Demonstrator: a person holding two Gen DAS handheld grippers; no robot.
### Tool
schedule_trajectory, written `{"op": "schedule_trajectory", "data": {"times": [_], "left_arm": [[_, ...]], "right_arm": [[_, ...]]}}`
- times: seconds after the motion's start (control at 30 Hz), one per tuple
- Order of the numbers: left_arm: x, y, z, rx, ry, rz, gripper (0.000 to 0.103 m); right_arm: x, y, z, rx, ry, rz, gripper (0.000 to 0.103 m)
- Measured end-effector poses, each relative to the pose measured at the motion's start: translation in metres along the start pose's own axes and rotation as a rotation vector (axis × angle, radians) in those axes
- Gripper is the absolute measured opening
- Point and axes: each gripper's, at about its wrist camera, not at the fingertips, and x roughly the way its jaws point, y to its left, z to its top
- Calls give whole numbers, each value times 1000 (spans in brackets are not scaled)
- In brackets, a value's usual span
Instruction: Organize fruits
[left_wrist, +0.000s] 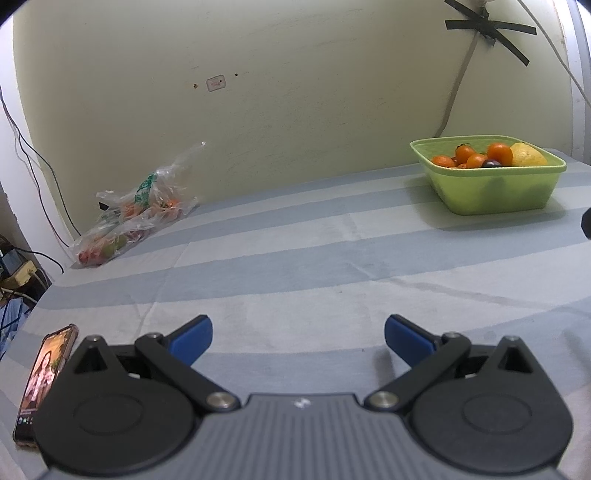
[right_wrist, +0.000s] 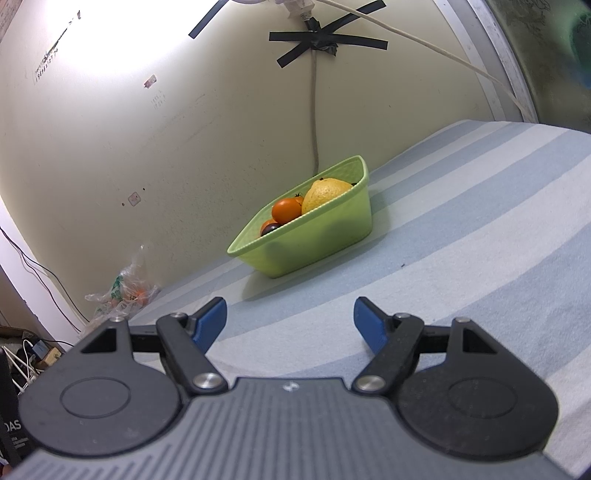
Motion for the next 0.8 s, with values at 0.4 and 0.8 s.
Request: {"op": "schedule_trajectory", "data": {"times": [0.4,0.8], "left_arm": [[-1,3,1,0,-9,21,103],[-2,1,0,5,-12,27,103]], "right_arm": [[0,1,0,2,-1,1,78],[-1,2,0,3,-1,2,78]]}}
